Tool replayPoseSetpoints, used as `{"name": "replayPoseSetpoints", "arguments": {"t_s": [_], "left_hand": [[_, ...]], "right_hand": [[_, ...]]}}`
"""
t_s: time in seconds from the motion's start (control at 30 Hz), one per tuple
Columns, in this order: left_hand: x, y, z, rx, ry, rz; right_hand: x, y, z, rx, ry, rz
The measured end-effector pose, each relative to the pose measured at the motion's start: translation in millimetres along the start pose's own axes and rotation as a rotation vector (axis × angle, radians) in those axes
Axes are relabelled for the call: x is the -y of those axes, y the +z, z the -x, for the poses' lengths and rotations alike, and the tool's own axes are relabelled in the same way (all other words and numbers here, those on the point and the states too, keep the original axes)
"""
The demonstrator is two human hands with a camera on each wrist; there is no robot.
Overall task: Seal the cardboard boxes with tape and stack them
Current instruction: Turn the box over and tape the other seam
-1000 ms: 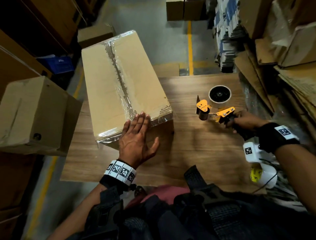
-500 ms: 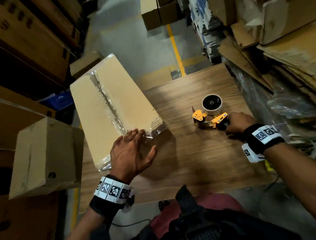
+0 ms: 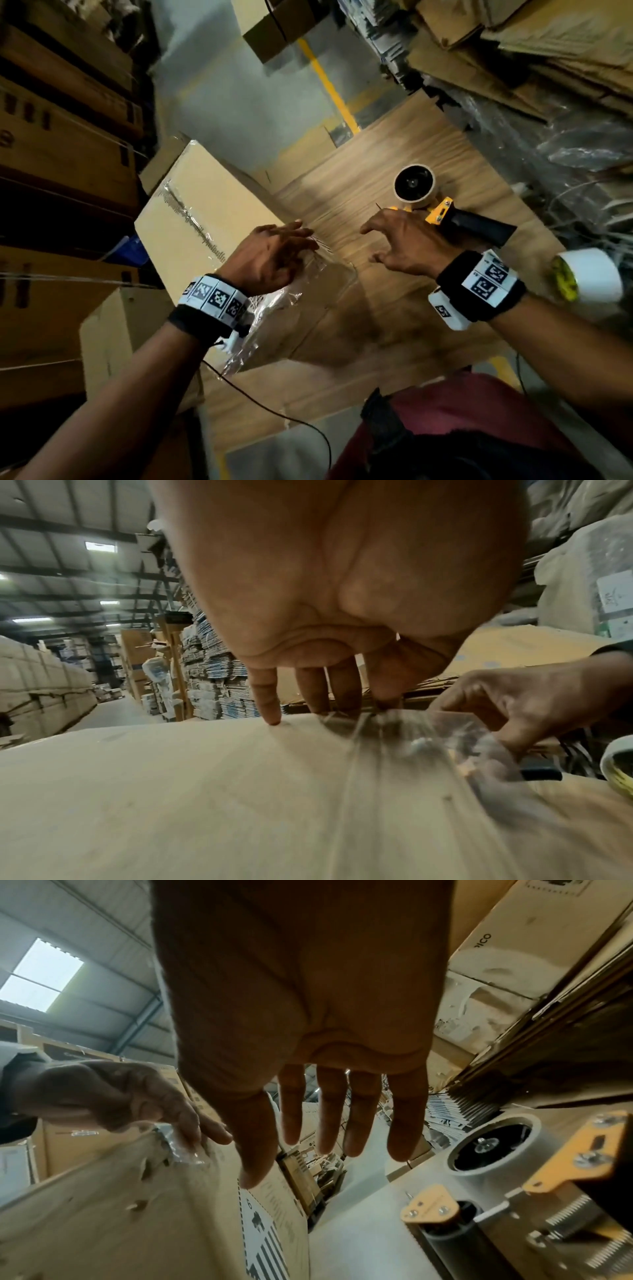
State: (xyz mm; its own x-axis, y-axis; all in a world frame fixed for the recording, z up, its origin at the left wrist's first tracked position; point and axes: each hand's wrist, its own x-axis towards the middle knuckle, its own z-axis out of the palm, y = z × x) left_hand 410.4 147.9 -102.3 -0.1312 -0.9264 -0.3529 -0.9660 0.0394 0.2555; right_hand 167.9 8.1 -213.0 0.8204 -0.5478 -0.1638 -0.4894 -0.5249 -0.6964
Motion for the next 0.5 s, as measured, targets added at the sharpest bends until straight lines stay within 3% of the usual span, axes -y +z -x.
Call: {"name": "replayPoseSetpoints", "arguments": {"t_s": [0.1, 0.23, 0.4, 0.43, 0.5], "left_hand": [[1, -2, -8, 0.03, -0.017, -0.073], [-6, -6, -20, 0.173, -0.15, -0.096], [-16, -17, -37, 0.396, -0.207, -0.156], [-13, -20, -38, 0.388, -0.216, -0.108], [-5, -28, -32, 0.238, -0.261, 0.07]], "right_hand": [[-11, 6, 5, -0.027, -0.001, -0.042], [-17, 12, 7, -0.035, -0.032, -0.078], [1, 21, -1, 0.0, -0.154, -0.126], [3, 22, -2, -0.003, -0.158, -0.12], [6, 25, -4, -0.033, -0.161, -0.168]]}}
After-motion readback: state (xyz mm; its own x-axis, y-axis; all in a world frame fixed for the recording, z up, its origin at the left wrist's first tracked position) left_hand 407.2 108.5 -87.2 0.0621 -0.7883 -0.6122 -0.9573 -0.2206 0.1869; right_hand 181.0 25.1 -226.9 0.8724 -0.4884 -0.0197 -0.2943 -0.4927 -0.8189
